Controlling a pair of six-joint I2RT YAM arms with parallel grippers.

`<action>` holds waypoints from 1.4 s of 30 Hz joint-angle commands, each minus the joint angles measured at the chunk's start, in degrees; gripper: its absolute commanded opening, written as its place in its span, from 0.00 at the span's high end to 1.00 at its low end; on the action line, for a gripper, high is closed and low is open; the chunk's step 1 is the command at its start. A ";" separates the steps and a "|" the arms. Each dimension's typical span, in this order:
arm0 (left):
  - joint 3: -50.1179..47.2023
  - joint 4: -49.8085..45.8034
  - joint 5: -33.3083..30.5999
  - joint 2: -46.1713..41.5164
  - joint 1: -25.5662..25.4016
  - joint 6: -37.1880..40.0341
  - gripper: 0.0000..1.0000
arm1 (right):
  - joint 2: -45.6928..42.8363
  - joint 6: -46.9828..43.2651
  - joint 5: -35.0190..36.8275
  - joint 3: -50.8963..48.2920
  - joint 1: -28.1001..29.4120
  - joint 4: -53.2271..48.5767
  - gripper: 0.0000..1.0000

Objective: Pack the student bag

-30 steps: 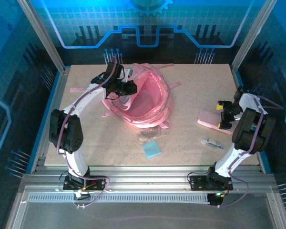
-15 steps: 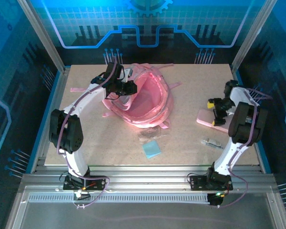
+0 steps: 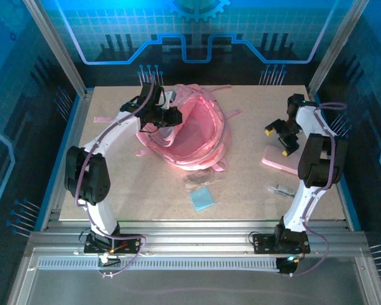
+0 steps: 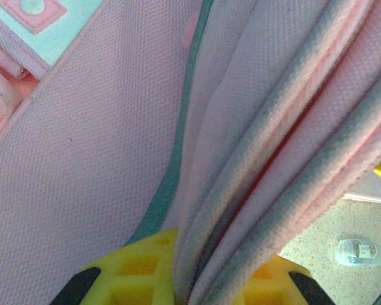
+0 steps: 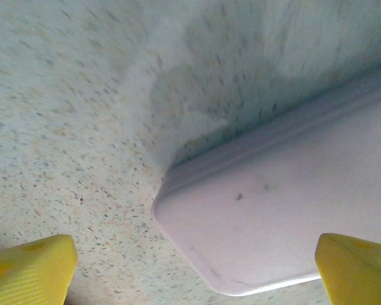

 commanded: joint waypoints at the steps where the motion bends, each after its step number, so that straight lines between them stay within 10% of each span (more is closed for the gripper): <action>1: -0.75 2.65 2.52 -3.70 0.53 -1.03 0.94 | -4.23 -16.62 8.08 2.98 -2.12 -5.26 0.01; 11: 0.12 2.32 1.91 -3.43 0.62 -0.60 0.92 | -10.61 -29.63 2.57 -11.25 -17.50 4.89 0.00; 17: 0.26 2.02 1.49 -2.50 0.66 -0.42 0.91 | -8.28 -30.79 -17.48 -19.78 -21.73 16.36 0.00; 34: 3.39 0.17 2.98 -1.11 0.69 -1.16 0.90 | -19.07 -14.98 -31.40 -30.98 2.13 18.47 0.00; 42: 2.89 -0.12 1.89 -1.20 0.88 -0.78 0.90 | -15.78 -35.46 -7.24 -13.72 10.04 2.83 0.00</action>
